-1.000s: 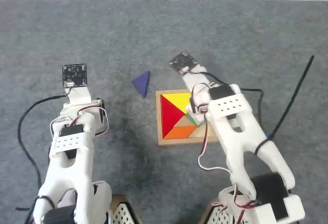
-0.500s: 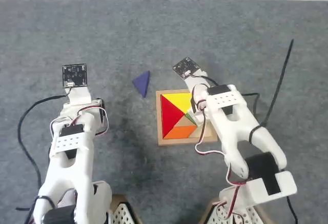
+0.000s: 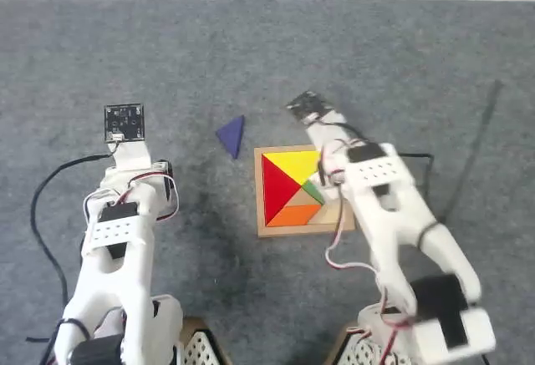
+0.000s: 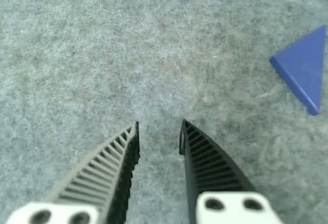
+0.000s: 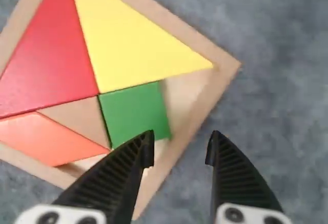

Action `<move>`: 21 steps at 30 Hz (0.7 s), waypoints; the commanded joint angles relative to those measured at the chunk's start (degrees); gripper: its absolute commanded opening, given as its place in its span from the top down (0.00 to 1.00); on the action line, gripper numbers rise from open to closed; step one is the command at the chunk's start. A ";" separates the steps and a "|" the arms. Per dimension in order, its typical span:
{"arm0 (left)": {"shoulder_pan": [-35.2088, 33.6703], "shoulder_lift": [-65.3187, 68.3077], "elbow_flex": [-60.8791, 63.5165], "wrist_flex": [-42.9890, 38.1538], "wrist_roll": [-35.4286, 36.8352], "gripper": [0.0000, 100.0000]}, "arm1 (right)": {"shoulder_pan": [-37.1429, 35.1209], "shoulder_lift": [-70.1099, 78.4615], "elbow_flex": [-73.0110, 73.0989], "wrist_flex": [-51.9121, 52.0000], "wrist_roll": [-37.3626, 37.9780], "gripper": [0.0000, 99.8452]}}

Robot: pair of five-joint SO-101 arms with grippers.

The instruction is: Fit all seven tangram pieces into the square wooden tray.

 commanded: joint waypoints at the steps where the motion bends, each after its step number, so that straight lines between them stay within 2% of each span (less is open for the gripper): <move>1: 0.44 0.09 -0.31 -1.41 -0.79 0.88 | 2.51 -7.96 0.35 2.59 -3.25 0.82; 7: 0.26 0.09 -0.31 -1.41 -0.70 0.88 | 10.42 -8.66 0.26 6.20 -4.31 0.82; 12: 0.26 0.09 -0.31 -1.41 -0.62 0.88 | 25.45 -8.66 0.44 8.48 -5.10 0.82; 14: 0.44 0.09 -0.31 -1.85 -0.62 0.88 | 30.73 -8.66 0.44 10.33 -8.79 0.82; 18: 0.44 0.09 0.92 -4.31 -0.79 0.88 | 35.65 -8.57 0.53 16.57 -22.59 0.82; 21: 0.35 0.09 1.19 -4.48 -0.62 0.88 | 35.12 -8.57 2.29 17.27 -22.77 0.82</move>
